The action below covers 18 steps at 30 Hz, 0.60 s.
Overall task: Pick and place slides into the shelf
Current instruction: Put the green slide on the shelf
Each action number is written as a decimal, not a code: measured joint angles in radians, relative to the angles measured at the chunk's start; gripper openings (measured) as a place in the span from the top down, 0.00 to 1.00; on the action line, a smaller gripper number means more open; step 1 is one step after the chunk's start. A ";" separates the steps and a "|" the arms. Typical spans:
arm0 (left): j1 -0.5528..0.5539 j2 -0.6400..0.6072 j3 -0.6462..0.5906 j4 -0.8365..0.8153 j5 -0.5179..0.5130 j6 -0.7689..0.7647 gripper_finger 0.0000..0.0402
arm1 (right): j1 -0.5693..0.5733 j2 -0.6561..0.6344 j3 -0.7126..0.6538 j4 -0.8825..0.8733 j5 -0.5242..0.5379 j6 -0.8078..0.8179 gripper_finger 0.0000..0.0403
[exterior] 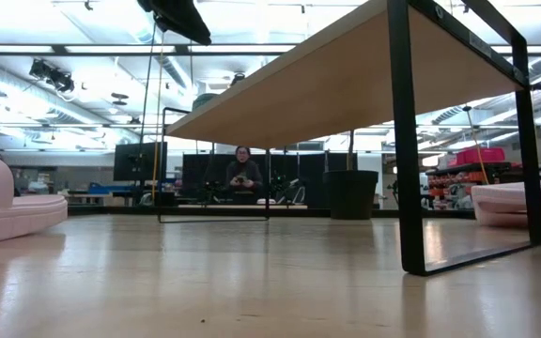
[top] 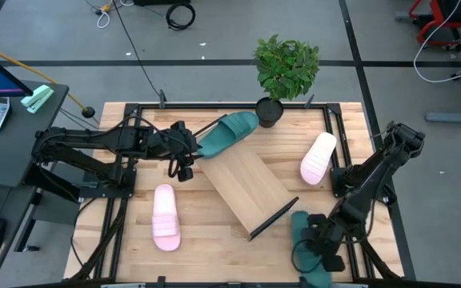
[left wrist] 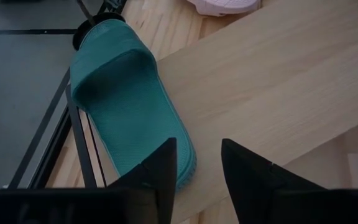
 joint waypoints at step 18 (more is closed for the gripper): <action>0.003 0.000 0.000 0.003 0.007 0.025 0.70 | 0.086 -0.075 0.385 -0.574 0.071 -0.003 0.98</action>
